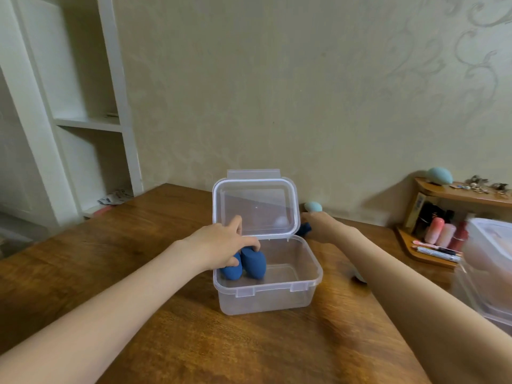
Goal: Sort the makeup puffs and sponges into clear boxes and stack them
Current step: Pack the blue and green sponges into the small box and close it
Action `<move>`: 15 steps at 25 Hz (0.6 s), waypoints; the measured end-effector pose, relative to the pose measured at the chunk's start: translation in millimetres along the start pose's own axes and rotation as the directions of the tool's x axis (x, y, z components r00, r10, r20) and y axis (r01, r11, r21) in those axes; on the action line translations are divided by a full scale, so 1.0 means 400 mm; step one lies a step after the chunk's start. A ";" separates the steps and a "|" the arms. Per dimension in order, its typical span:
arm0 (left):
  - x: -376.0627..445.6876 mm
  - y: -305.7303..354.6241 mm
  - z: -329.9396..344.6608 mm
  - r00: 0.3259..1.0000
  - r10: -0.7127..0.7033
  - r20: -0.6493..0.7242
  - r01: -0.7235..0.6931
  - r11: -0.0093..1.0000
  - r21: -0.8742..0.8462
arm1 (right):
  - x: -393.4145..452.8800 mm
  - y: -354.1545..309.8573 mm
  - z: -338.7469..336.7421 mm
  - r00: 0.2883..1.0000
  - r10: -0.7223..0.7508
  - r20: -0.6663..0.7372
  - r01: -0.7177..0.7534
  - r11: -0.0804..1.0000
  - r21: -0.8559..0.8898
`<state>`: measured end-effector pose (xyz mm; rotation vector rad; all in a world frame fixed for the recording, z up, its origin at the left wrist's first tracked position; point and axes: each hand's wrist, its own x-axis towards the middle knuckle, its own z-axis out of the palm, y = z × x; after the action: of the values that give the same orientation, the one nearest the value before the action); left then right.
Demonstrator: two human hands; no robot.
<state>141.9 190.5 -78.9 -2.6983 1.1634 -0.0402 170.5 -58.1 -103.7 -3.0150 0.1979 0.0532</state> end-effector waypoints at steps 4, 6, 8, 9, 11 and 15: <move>0.000 -0.006 0.004 1.000 0.005 -0.008 -0.005 1.000 0.001 | -0.013 -0.003 0.018 0.953 0.065 -0.296 -0.029 0.992 0.123; 0.000 -0.006 0.002 1.000 -0.001 -0.002 0.001 1.000 0.010 | -0.047 0.002 -0.041 0.878 0.167 -0.448 -0.017 0.947 0.321; -0.001 0.003 -0.002 1.000 -0.011 0.007 0.011 0.999 0.038 | -0.108 -0.007 -0.125 0.844 0.228 -0.486 0.088 0.835 0.543; -0.002 0.011 -0.005 1.000 -0.014 0.011 0.014 0.998 0.055 | -0.146 -0.022 -0.154 0.873 0.188 -0.450 0.141 0.787 0.601; -0.005 0.027 -0.012 1.000 -0.019 0.009 0.018 0.996 0.086 | -0.223 -0.074 -0.162 0.964 -0.022 -0.265 0.164 0.833 0.528; -0.014 0.051 -0.021 1.000 -0.011 0.020 0.008 0.989 0.147 | -0.264 -0.160 -0.045 0.993 -0.121 -0.009 0.121 0.983 0.140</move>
<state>122.6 179.3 -74.4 -2.5699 1.0966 -0.0953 74.6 16.1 -73.7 -2.8790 0.0166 0.0266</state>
